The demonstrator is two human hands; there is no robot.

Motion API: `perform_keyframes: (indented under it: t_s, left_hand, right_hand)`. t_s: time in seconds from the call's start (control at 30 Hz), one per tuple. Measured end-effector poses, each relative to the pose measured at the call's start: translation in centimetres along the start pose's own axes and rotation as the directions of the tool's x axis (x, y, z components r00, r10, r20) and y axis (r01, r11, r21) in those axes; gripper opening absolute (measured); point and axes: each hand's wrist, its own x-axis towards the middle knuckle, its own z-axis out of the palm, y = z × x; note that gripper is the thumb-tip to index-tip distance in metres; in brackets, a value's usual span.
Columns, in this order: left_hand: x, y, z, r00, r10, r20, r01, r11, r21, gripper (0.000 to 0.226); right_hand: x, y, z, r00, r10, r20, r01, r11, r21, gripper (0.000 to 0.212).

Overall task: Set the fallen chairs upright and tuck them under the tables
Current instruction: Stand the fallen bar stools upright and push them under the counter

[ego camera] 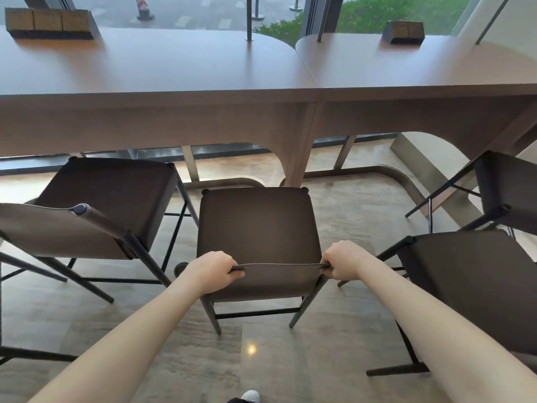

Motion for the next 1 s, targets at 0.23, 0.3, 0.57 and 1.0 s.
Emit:
perform_keyframes:
  t_s: [0.23,0.3,0.57,1.0]
  left_hand:
    - [-0.7,-0.5,-0.7,0.998,-0.031,-0.055,0.006,0.918,-0.396,0.041]
    - [-0.4,-0.4,-0.9,0.996,-0.069,-0.057,0.018,0.779,-0.626,0.045]
    - [0.0,-0.2,-2.8,0.942,-0.321,-0.095,-0.078,0.064,-0.995,0.05]
    - [-0.4,10.7,-7.0,0.956,-0.114,-0.27,-0.26,0.095,-0.961,0.052]
  right_hand:
    - [-0.3,-0.8,-1.4,0.993,0.098,0.062,-0.107,0.979,0.171,0.023]
    - [-0.3,-1.0,-2.0,0.984,0.112,0.137,-0.151,0.936,0.318,0.023]
    - [-1.6,-3.6,-3.8,0.98,0.199,0.012,0.013,-0.126,0.992,0.048]
    - [-11.6,-6.3,-1.5,0.723,0.689,-0.053,0.458,-0.421,0.783,0.049]
